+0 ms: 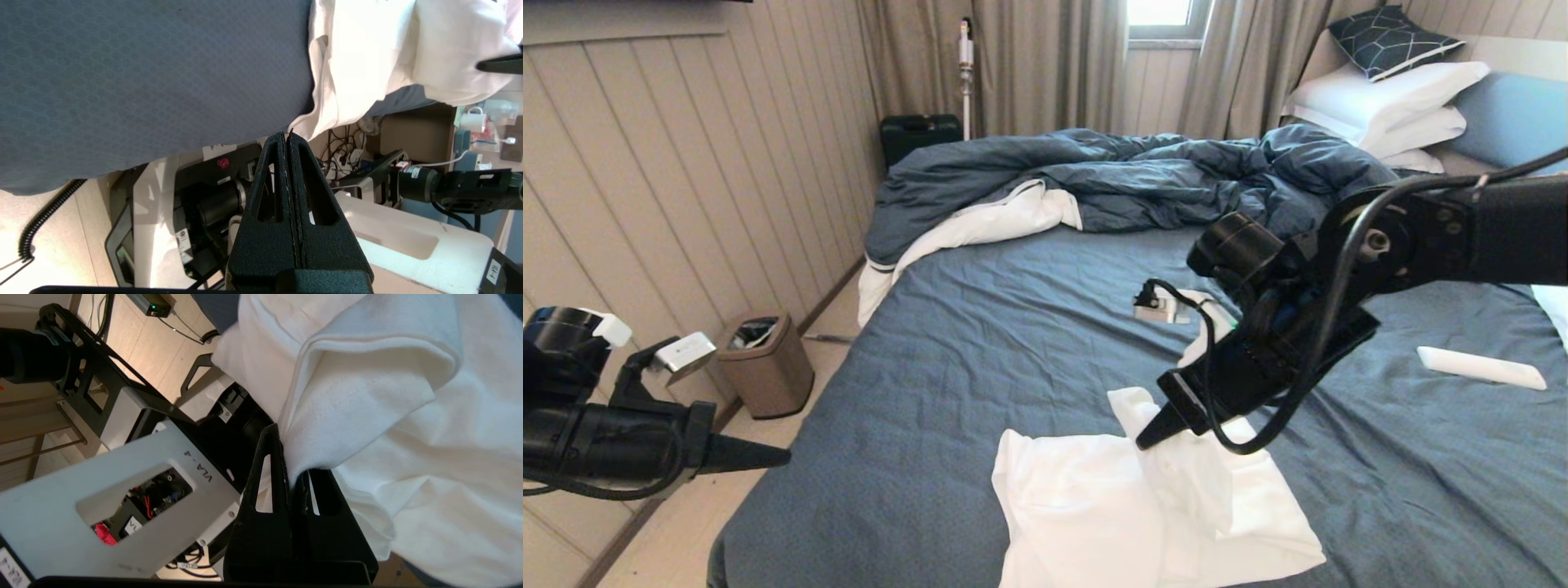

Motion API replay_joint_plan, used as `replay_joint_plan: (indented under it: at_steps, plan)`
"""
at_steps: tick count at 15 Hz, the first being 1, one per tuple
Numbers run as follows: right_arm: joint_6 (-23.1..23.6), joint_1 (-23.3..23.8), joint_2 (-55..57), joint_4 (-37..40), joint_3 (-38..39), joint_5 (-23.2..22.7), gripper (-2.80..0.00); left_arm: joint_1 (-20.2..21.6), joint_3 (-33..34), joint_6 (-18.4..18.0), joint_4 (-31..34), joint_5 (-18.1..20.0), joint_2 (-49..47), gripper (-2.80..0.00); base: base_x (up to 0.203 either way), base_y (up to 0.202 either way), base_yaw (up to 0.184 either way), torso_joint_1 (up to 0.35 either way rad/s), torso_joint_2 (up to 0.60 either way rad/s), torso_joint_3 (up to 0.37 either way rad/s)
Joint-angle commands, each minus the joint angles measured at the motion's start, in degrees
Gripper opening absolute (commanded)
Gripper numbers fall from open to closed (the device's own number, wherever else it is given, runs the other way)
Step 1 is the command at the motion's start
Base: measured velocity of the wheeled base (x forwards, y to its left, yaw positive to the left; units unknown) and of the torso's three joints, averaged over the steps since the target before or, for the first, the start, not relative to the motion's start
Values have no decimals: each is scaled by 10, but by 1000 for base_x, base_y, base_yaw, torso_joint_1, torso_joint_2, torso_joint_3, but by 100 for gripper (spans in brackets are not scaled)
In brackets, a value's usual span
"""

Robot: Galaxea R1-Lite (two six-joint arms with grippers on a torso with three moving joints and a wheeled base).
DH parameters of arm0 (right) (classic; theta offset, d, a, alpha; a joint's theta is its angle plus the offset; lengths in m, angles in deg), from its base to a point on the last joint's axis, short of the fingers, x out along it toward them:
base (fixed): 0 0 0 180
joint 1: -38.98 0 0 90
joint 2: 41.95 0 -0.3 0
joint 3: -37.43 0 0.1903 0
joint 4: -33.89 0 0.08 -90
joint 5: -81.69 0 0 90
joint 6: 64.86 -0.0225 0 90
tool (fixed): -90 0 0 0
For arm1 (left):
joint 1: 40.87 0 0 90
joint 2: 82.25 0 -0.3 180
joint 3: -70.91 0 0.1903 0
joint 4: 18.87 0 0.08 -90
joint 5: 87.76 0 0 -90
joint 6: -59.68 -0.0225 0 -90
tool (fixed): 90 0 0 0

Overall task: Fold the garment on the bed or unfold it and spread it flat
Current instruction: Fold the white T-shirt

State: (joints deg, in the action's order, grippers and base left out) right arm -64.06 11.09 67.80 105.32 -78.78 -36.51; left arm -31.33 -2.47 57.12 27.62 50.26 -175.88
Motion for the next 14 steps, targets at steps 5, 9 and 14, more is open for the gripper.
replay_joint_plan:
  at_steps: [5, 9, 14]
  plan:
    - [-33, -77, 84, 7, -103, 28, -280, -1, 0, -1, 1, 2, -2, -280, 0, 0, 0, 0, 0, 0]
    - [-37, -101, 127, 37, -153, 36, -280, -2, 0, -1, 1, 2, -1, -280, 0, 0, 0, 0, 0, 0]
    - [-37, -132, 157, 49, -190, 48, -280, -2, -1, -1, 1, 2, -4, -280, 0, 0, 0, 0, 0, 0]
